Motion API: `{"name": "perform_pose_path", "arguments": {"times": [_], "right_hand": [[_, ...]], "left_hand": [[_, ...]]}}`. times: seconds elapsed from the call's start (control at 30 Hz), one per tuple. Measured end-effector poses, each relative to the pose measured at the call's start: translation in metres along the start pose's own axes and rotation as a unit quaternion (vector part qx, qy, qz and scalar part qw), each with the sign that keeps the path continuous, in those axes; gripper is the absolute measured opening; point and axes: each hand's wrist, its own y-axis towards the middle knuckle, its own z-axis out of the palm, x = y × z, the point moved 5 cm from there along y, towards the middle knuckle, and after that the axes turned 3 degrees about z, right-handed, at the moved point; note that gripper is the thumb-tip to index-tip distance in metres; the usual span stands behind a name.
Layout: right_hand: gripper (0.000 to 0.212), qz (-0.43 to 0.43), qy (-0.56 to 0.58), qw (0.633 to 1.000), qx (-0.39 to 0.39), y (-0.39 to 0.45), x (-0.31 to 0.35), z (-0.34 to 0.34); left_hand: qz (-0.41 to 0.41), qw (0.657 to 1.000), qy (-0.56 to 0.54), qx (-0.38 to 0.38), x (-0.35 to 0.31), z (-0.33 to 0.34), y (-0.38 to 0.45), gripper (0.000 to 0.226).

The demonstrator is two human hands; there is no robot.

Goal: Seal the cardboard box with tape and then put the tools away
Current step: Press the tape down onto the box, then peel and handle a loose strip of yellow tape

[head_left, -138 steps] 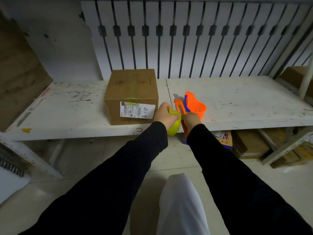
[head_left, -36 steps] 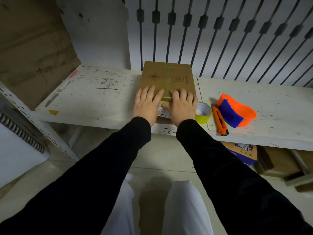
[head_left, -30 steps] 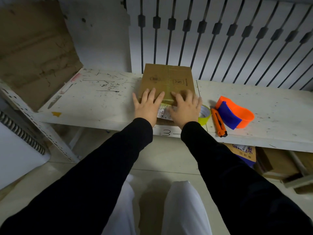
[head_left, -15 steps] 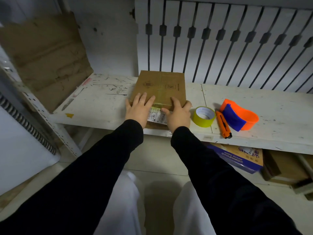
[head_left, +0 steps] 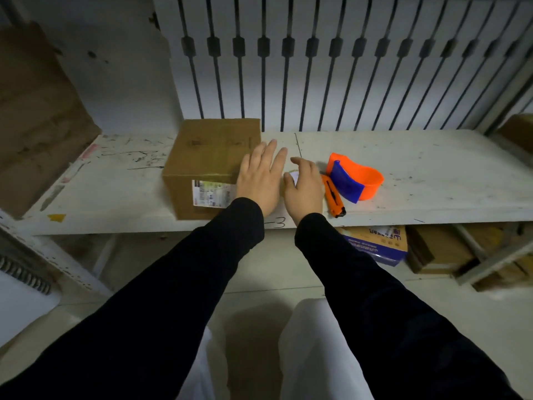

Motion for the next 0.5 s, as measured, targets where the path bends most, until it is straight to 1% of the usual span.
{"name": "perform_pose_path", "arguments": {"times": [0.1,0.2,0.37,0.5], "right_hand": [[0.038,0.022,-0.022,0.999,-0.016,0.008,-0.023,-0.019],[0.042,0.048,-0.038,0.998,-0.031,0.015,-0.048,-0.03],[0.042,0.07,-0.033,0.996,-0.034,0.021,-0.079,-0.037],[0.043,0.07,-0.02,0.997,-0.035,0.025,-0.093,-0.039]], "left_hand": [[0.044,0.999,-0.022,0.023,-0.031,0.016,0.01,0.056],[0.059,0.996,-0.041,0.047,-0.048,0.033,0.015,0.054],[0.028,0.992,-0.085,0.09,-0.057,0.067,0.023,0.05],[-0.022,0.986,-0.057,0.153,-0.057,0.098,0.028,0.049]]}}
